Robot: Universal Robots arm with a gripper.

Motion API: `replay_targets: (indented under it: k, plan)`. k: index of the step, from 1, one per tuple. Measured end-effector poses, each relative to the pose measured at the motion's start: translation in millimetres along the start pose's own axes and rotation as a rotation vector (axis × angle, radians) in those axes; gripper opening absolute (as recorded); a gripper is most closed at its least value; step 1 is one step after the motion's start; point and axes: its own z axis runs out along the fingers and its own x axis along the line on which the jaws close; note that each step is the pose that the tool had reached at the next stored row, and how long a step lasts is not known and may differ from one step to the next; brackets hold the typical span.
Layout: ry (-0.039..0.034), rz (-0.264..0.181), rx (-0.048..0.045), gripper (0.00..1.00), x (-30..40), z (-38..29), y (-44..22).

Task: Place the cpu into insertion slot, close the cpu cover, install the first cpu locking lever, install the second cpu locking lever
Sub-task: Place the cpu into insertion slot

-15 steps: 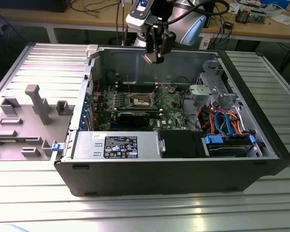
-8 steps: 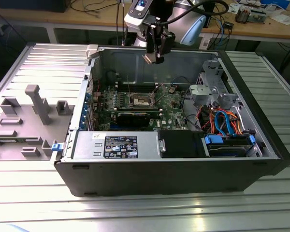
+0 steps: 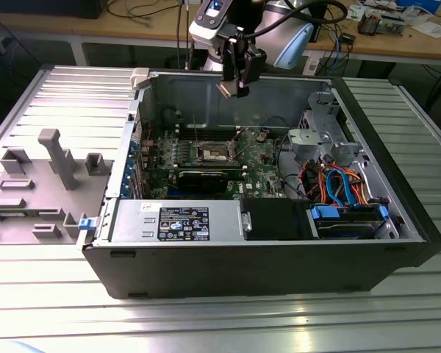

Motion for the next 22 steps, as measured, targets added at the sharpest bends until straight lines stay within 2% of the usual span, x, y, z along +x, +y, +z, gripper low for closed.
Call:
replay_targets:
  k: [5, 11, 22]
  plan:
    - [-0.0006, 0.006, -0.0001, 0.54, 0.0, 3.2, -0.5]
    - [-0.0068, 0.074, -0.0013, 0.54, 0.0, 5.4, -0.7]
    - [-0.0071, 0.078, -0.0014, 0.54, 0.0, 5.4, -0.7]
